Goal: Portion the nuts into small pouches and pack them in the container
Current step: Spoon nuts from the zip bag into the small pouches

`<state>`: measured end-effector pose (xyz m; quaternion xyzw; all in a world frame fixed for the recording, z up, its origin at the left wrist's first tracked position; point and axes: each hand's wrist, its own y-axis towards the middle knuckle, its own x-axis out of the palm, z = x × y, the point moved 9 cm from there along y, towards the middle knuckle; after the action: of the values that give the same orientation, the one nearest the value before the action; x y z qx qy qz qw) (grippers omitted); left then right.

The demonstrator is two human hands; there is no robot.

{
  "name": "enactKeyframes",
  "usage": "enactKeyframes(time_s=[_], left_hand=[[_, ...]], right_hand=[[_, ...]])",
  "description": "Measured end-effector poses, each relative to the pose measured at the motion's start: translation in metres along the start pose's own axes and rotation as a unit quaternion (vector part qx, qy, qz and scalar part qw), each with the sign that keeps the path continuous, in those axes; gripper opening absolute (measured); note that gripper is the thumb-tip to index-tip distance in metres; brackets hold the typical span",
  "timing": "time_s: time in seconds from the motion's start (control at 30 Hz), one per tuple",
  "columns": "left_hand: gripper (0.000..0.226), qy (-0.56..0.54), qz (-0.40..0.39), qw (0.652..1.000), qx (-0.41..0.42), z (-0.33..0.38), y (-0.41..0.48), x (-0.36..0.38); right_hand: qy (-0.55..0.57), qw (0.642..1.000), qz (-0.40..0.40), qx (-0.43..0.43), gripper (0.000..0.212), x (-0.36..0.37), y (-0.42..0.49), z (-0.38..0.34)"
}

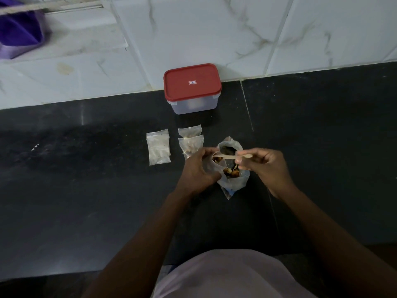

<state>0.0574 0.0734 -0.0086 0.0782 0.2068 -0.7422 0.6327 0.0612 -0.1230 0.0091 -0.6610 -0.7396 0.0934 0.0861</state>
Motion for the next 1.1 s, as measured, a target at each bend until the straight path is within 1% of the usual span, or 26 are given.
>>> enactKeyframes(time_s=[0.1,0.17,0.23,0.3,0.37,0.43,0.57,0.63,0.7,0.77,0.93,1.1], left_hand=[[0.060,-0.021,0.008,1.000,0.007,0.000,-0.002,0.000],[0.057,-0.022,0.011,1.000,0.015,0.000,-0.002,0.001],[0.053,-0.027,0.011,0.999,0.024,-0.002,-0.003,0.003],[0.052,-0.033,0.011,0.999,0.025,-0.005,-0.004,0.003],[0.054,-0.039,0.009,0.999,0.021,-0.008,-0.005,0.003],[0.056,-0.049,0.003,0.999,0.014,-0.009,-0.005,0.002],[0.057,-0.058,0.006,0.998,0.002,-0.013,-0.007,0.000],[0.056,-0.050,0.010,0.999,-0.005,-0.017,-0.010,-0.001],[0.058,-0.042,0.011,0.999,-0.015,-0.025,-0.013,-0.002],[0.062,-0.036,0.012,0.999,-0.026,-0.032,-0.016,-0.002],[0.058,-0.010,0.022,1.000,-0.016,-0.036,-0.019,-0.002],[0.055,0.008,0.013,1.000,-0.016,-0.037,-0.019,-0.002]], right_hand=[[-0.102,0.990,-0.050,-0.085,0.025,0.007,-0.006,-0.012],[-0.120,0.983,-0.058,-0.130,0.024,0.009,-0.010,-0.017],[-0.117,0.981,-0.050,-0.149,0.024,0.007,-0.012,-0.018],[-0.071,0.989,-0.031,-0.126,0.025,0.001,-0.012,-0.012],[0.002,0.997,-0.008,-0.080,0.023,-0.005,-0.011,-0.005],[0.055,0.997,0.013,-0.043,0.019,-0.009,-0.010,0.000],[0.147,0.986,0.082,0.007,0.025,-0.019,-0.011,0.005],[0.161,0.977,0.135,0.023,0.019,-0.028,-0.009,0.008],[0.129,0.975,0.178,0.028,0.016,-0.038,-0.005,0.011],[0.073,0.978,0.197,0.020,0.015,-0.045,0.000,0.012],[-0.097,0.981,0.165,-0.036,0.016,-0.037,0.014,0.006],[-0.173,0.974,0.137,-0.049,0.019,-0.026,0.030,0.013]])
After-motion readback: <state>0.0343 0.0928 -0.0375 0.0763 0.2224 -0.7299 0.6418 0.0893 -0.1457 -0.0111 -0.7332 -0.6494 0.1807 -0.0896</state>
